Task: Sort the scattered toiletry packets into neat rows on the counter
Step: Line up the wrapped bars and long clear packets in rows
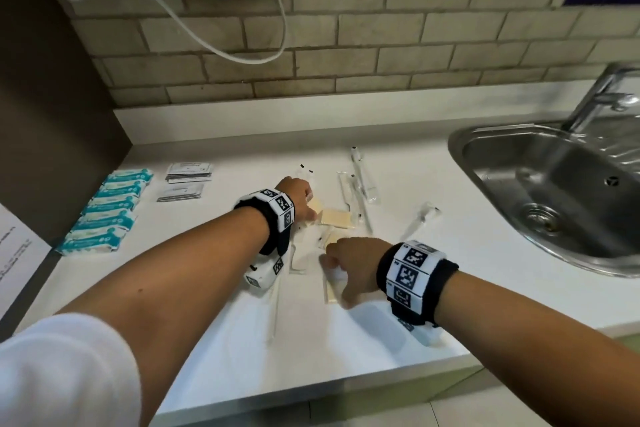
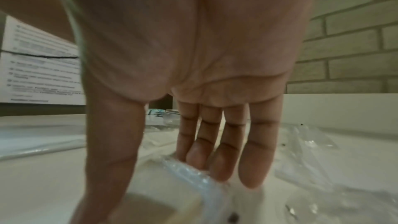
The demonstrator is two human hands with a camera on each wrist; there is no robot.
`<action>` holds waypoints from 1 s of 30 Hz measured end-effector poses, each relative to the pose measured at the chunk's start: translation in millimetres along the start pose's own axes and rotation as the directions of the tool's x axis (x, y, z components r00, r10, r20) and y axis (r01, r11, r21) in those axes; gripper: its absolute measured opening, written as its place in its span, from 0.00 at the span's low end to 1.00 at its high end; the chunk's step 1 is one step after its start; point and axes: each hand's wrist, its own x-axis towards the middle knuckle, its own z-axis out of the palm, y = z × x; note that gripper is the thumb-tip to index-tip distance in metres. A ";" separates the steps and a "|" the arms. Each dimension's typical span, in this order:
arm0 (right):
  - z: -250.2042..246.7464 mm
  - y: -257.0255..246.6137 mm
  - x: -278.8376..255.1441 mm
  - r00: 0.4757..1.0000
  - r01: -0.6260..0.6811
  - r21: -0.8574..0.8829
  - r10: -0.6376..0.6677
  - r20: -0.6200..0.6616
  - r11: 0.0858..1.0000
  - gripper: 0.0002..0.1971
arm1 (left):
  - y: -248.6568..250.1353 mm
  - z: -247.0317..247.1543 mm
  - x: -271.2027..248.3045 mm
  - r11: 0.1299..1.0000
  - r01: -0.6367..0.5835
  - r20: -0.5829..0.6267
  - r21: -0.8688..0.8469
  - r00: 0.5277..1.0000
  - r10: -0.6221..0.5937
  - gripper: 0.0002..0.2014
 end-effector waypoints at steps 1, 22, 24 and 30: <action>-0.2 1.3 2.5 1.000 0.008 -0.004 -0.008 0.008 1.000 0.17 | 1.6 4.0 4.2 1.000 0.026 0.012 0.015 1.000 -0.026 0.20; -28.4 25.3 31.5 0.977 -0.168 0.032 0.171 -0.124 0.985 0.27 | -0.6 9.1 21.4 0.999 -0.054 0.008 -0.009 0.999 0.054 0.22; -34.4 29.4 35.2 0.975 -0.170 0.125 0.185 -0.123 0.978 0.26 | -6.0 7.3 20.0 0.994 -0.080 0.000 -0.069 0.997 0.080 0.21; -46.9 40.7 59.1 0.954 -0.265 0.111 0.277 -0.118 0.958 0.36 | -22.4 -4.5 11.7 0.965 -0.093 -0.075 -0.243 0.994 0.077 0.23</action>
